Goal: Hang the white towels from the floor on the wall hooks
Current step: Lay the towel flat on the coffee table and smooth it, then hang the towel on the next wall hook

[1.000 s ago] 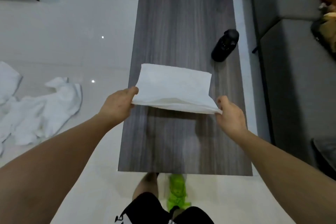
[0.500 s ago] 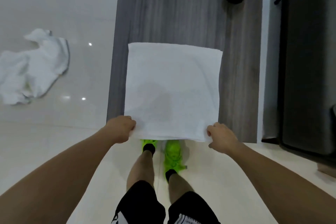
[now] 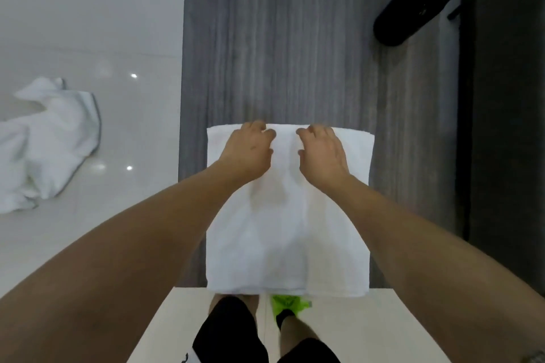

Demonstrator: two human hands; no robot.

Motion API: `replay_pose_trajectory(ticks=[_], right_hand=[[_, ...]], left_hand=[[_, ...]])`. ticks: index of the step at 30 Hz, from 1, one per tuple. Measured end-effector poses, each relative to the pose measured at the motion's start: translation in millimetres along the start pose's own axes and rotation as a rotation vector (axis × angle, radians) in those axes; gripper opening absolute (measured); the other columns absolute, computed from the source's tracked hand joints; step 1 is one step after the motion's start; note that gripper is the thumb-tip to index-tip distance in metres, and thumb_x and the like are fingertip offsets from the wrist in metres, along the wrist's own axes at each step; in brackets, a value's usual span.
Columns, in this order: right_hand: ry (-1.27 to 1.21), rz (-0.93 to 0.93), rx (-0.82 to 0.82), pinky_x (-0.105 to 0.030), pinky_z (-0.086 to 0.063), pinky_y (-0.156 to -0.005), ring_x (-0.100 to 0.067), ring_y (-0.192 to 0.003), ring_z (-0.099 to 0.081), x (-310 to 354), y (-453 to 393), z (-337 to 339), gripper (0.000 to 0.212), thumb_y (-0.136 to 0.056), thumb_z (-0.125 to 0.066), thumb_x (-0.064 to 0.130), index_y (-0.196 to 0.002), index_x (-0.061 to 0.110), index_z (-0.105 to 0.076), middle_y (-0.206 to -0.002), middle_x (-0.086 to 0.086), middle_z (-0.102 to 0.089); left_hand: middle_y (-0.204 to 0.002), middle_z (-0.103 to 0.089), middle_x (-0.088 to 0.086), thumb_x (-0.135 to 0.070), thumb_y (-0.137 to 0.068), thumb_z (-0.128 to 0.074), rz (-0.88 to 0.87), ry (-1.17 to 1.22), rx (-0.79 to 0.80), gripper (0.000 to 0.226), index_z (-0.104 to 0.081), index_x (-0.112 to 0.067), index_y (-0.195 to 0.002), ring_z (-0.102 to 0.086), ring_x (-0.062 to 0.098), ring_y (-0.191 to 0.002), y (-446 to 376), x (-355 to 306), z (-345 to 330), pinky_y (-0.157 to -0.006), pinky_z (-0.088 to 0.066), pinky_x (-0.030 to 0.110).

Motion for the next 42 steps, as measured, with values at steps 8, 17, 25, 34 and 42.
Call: replay_pose_trajectory(ticks=[8,17,25,34,42], right_hand=[[0.151,0.014,0.224,-0.038,-0.035,-0.083,-0.028,-0.102,-0.050,7,-55,-6,0.028,-0.082,-0.064,0.026,-0.110,0.022,-0.060,-0.107,-0.006,-0.061],[-0.166,0.088,0.314,-0.033,-0.036,-0.062,-0.026,-0.074,-0.053,10,3,59,0.011,-0.091,-0.054,0.028,-0.090,0.027,-0.043,-0.076,0.006,-0.049],[-0.128,0.396,0.103,-0.031,-0.037,-0.058,-0.023,-0.071,-0.058,82,74,234,0.020,-0.089,-0.060,0.042,-0.077,0.031,-0.048,-0.071,0.007,-0.058],[-0.033,0.751,-0.131,-0.028,-0.039,-0.051,-0.016,-0.065,-0.058,277,168,396,0.018,-0.090,-0.058,0.042,-0.082,0.027,-0.065,-0.069,0.007,-0.062],[0.001,1.162,-0.299,-0.028,-0.041,-0.054,-0.017,-0.067,-0.059,523,330,401,0.016,-0.088,-0.060,0.042,-0.083,0.028,-0.067,-0.070,0.008,-0.062]], left_hand=[[-0.114,-0.059,0.008,-0.026,-0.089,-0.060,0.089,-0.042,0.083,0.034,-0.050,-0.017,-0.121,-0.053,0.030,-0.105,-36,21,-8,-0.085,-0.041,0.041],[-0.085,-0.060,-0.003,-0.025,-0.093,-0.059,0.114,0.111,0.134,0.009,-0.065,-0.024,-0.099,-0.058,0.018,-0.077,21,0,48,-0.066,-0.044,0.031],[-0.077,-0.056,0.000,-0.024,-0.091,-0.061,0.218,0.131,-0.220,0.010,-0.058,-0.019,-0.083,-0.052,0.021,-0.075,168,-48,199,-0.063,-0.033,0.029],[-0.079,-0.059,-0.004,-0.019,-0.089,-0.057,0.441,0.123,-0.656,0.007,-0.059,-0.024,-0.085,-0.055,0.020,-0.077,400,-28,341,-0.065,-0.046,0.034],[-0.077,-0.059,-0.006,-0.017,-0.086,-0.059,0.737,0.064,-0.948,0.016,-0.055,-0.030,-0.078,-0.055,0.020,-0.076,684,60,342,-0.061,-0.042,0.032]])
Point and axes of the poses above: each hand's wrist, its own y-axis away from the middle knuckle, its own z-axis out of the back of the hand, x = y × z, the point moved 1 cm from there along -y, towards the middle knuckle
